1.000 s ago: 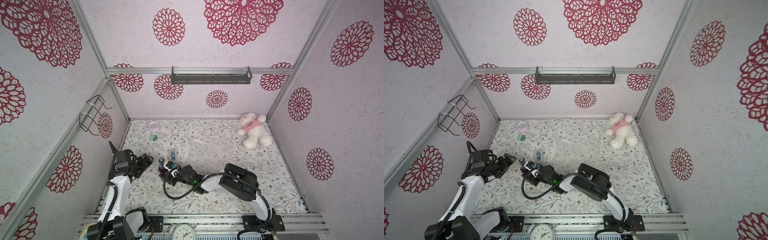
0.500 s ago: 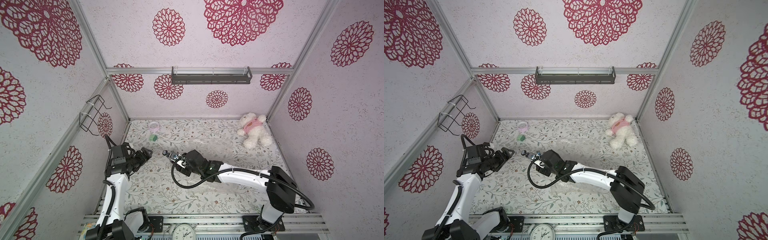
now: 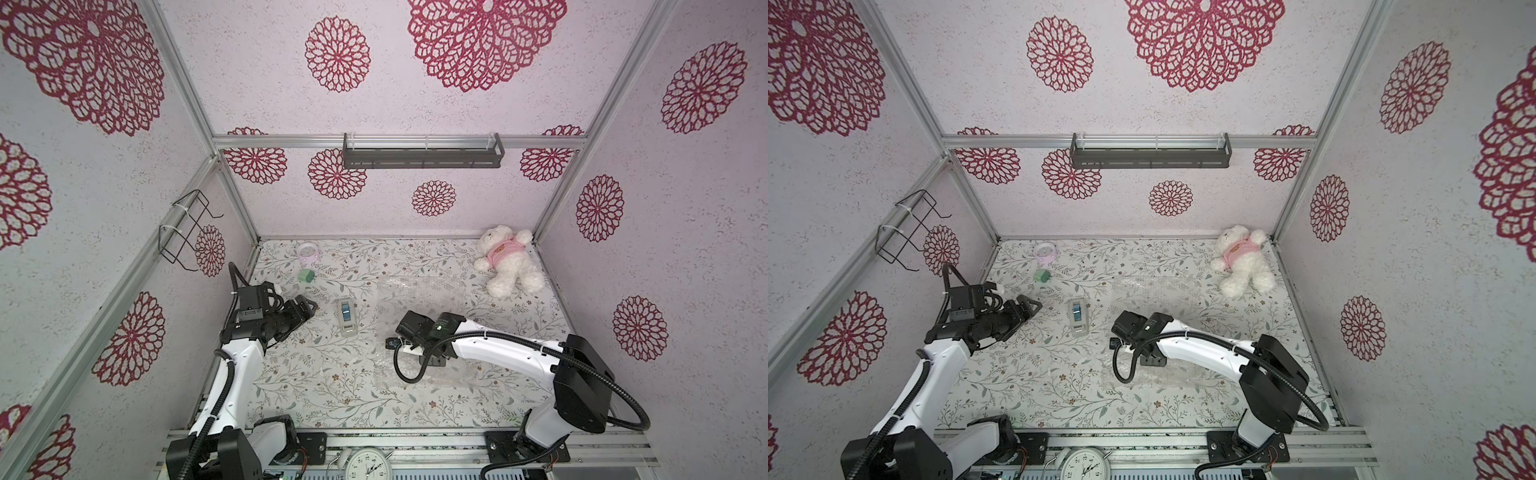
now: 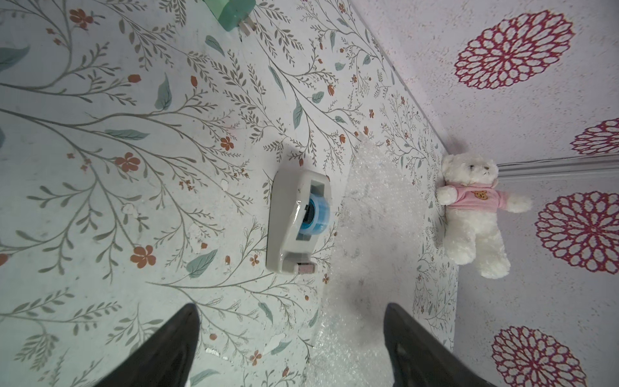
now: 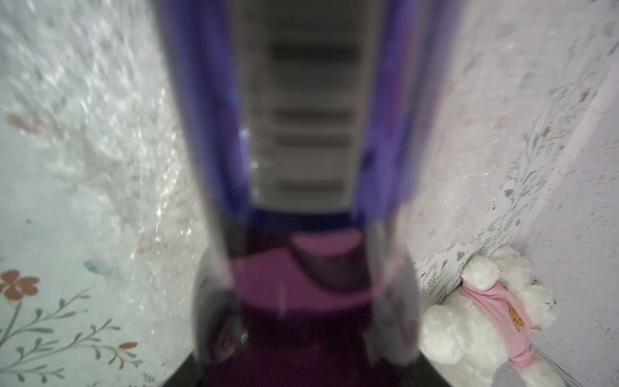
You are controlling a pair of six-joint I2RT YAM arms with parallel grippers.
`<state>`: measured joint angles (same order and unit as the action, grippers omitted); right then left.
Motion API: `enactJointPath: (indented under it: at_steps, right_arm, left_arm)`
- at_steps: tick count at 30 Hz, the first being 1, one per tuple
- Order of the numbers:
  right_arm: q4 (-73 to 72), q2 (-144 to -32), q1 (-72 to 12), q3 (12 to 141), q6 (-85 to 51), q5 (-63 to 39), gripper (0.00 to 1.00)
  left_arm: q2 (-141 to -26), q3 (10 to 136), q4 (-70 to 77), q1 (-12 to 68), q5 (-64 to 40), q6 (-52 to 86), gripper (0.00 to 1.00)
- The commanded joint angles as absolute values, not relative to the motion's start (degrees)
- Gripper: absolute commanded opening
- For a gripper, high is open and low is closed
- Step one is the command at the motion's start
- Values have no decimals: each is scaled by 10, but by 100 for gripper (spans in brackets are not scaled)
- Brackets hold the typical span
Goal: Wrap wine bottles in bubble wrap
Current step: Place the wine bottle on the bubble wrap.
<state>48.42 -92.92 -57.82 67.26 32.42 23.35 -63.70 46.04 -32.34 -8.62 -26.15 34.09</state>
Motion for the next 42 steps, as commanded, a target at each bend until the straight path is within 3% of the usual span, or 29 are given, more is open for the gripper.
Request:
enactJointPath:
  at_steps: [1, 21, 27, 32, 42]
  right_arm:
    - [511, -942, -566, 699, 325, 279, 38]
    - [506, -956, -558, 670, 335, 160, 40]
    - [484, -968, -560, 658, 349, 159, 47]
    - [467, -975, -563, 645, 366, 166, 65]
    - [450, -960, -573, 636, 377, 183, 73]
  left_arm:
    - [-638, 464, -314, -75, -253, 338, 88]
    - [-641, 458, -315, -61, -234, 336, 89]
    - [-642, 455, -316, -58, -231, 337, 89]
    - [-638, 457, -321, -58, -226, 334, 89]
    - [-638, 475, -339, -58, -217, 320, 90]
